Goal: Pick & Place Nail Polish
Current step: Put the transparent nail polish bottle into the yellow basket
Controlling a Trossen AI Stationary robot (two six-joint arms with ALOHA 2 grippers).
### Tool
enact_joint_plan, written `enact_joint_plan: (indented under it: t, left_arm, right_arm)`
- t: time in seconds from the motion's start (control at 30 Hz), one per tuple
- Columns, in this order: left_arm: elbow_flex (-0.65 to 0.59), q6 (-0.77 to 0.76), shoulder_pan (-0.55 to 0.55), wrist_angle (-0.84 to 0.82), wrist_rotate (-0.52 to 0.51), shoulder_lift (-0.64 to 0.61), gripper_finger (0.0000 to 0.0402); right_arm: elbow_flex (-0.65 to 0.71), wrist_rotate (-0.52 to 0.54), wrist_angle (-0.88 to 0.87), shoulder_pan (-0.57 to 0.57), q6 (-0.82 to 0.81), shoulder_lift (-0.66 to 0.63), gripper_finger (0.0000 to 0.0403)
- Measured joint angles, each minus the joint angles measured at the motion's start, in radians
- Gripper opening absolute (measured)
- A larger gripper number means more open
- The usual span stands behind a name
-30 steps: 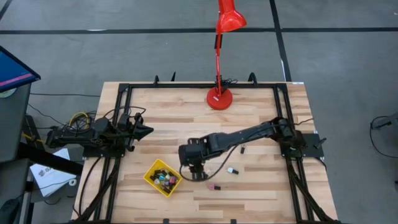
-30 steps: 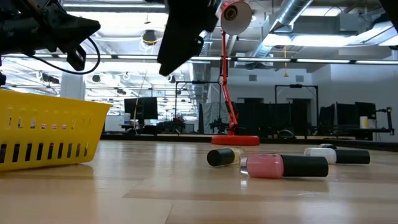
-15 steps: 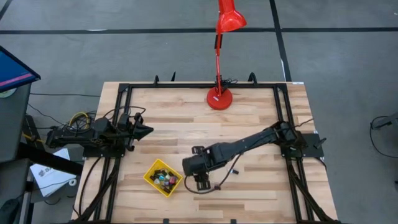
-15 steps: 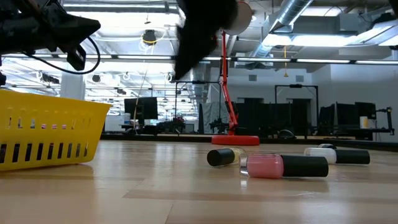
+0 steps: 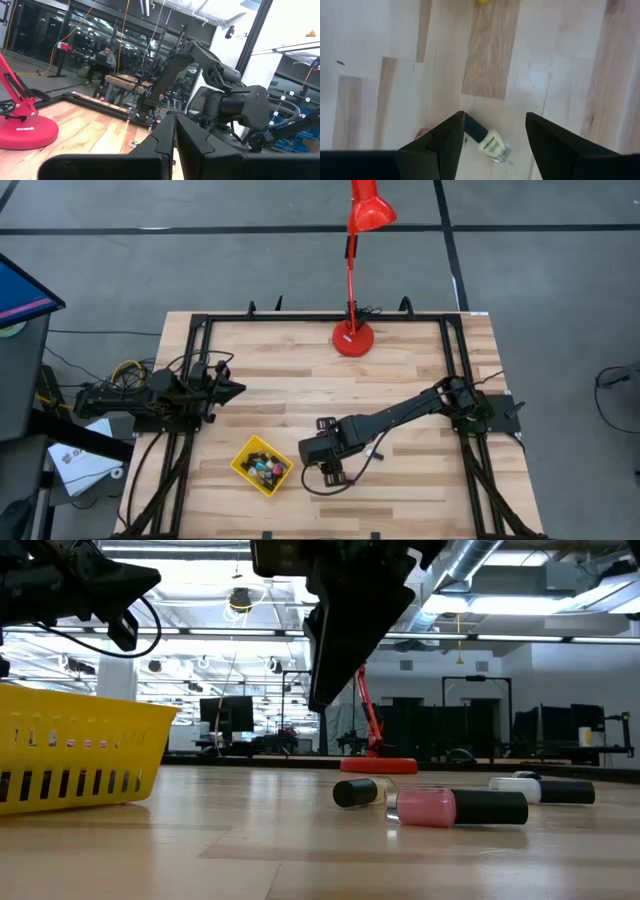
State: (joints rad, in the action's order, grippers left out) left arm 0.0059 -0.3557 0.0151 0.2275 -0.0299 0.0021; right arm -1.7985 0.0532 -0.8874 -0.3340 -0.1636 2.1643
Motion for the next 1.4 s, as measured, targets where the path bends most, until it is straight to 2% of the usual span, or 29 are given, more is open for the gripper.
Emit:
enact_joint_plan:
  t: [0.37,0.43,0.53,0.6,0.8,1.4]
  left_arm:
    - [0.000,0.021,0.000,0.001,-0.014,0.001,0.0013]
    - [0.000,0.132,0.000,0.000,-0.023,0.012,0.0013]
    - [0.000,0.402,0.000,-0.001,-0.023,0.046,0.0013]
    - [0.000,0.471,0.000,0.003,-0.017,0.067,0.0013]
    - [0.000,0.299,0.000,0.009,-0.007,0.109,0.0013]
    - [0.000,0.298,0.000,0.022,-0.007,0.183,0.0013]
  right_arm:
    - [0.000,0.000,0.009,-0.020,-0.013,0.000,0.0200]
    - [0.000,0.000,0.012,-0.023,-0.012,0.000,0.0205]
    - [0.000,0.000,0.017,-0.025,-0.002,0.000,0.0210]
    - [0.000,0.000,0.017,-0.024,0.011,0.000,0.0211]
    - [0.000,0.000,0.018,-0.024,0.087,0.000,0.0208]
    - [0.000,-0.001,-0.003,-0.011,0.115,0.000,0.0201]
